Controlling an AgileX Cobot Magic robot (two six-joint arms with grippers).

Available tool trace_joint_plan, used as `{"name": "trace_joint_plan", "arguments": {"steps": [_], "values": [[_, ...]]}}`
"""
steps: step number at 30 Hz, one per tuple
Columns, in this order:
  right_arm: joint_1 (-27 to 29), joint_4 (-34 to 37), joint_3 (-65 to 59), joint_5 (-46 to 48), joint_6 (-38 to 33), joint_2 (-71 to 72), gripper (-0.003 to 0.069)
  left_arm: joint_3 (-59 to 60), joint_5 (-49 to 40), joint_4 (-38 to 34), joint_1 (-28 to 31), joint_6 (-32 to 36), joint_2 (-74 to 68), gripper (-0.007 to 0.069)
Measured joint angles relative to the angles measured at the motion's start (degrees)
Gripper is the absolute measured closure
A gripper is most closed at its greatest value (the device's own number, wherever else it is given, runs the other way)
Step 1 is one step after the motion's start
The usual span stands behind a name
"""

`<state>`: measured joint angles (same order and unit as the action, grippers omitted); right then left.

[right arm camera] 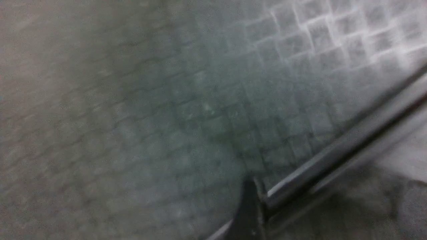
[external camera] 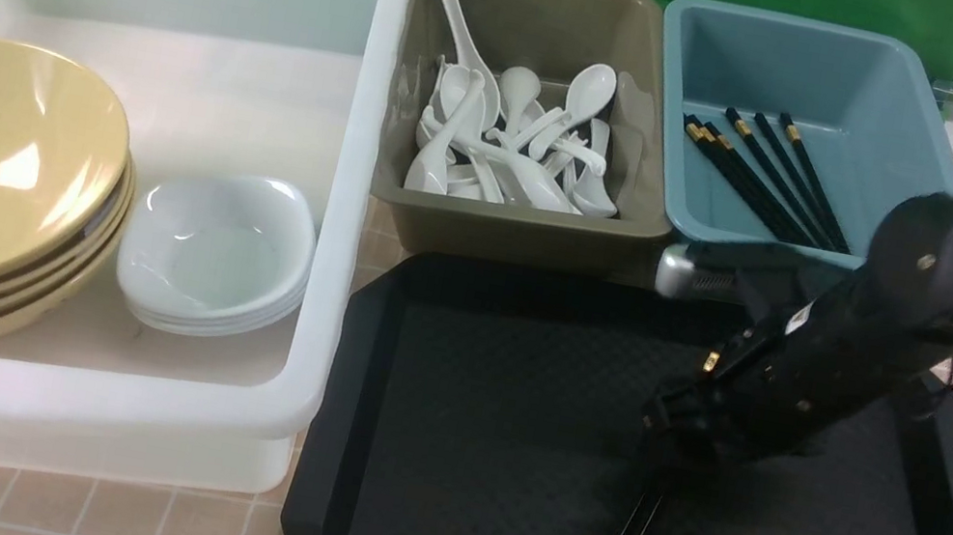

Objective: On brown table put chopsticks spoon bowls plates into blue grey white boxes.
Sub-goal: 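Move the grippers toward the tableware on the black tray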

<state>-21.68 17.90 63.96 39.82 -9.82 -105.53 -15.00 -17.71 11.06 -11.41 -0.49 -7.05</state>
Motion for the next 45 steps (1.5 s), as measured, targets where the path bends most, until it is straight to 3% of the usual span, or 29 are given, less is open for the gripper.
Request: {"name": "trace_joint_plan", "arguments": {"steps": [9, 14, 22, 23, 25, 28, 39, 44, 45], "values": [[-5.24, -1.98, 1.44, -8.41, 2.34, -2.99, 0.0085, 0.07, 0.06, 0.0, 0.0, -0.36, 0.0, 0.0623], [-10.42, -14.01, 1.76, -9.11, 3.08, -3.7, 0.0145, 0.07, 0.06, 0.0, 0.0, -0.43, 0.0, 0.0623], [-13.82, -17.9, 2.73, -4.34, 5.08, -3.88, 0.0378, 0.07, 0.06, 0.0, 0.0, -0.43, 0.0, 0.0623], [-13.82, -17.9, 2.73, -4.34, 5.08, -3.88, 0.0378, 0.07, 0.06, 0.0, 0.0, -0.43, 0.0, 0.0623], [-13.94, -17.9, 2.73, -3.15, 3.75, -3.62, 0.0463, 0.07, 0.06, 0.0, 0.0, -0.43, 0.0, 0.0623], [-13.95, -18.21, 2.18, 0.01, 2.68, -2.66, 0.051, 0.07, -0.01, 0.0, 0.0, -0.43, 0.0, 0.0623], [-13.95, -18.61, 1.07, -0.28, 0.01, -1.64, 0.0515, 0.07, 0.05, 0.0, 0.0, -0.43, 0.0, 0.0623], [-13.95, -18.7, 1.07, -0.44, -0.95, -1.64, 0.0425, 0.07, 0.05, 0.0, 0.0, -0.43, 0.0, 0.0623], [-13.95, -18.99, 1.39, -0.4, -0.95, -1.64, 0.0371, 0.07, 0.05, 0.0, 0.0, -0.37, 0.0, 0.0623]]}}
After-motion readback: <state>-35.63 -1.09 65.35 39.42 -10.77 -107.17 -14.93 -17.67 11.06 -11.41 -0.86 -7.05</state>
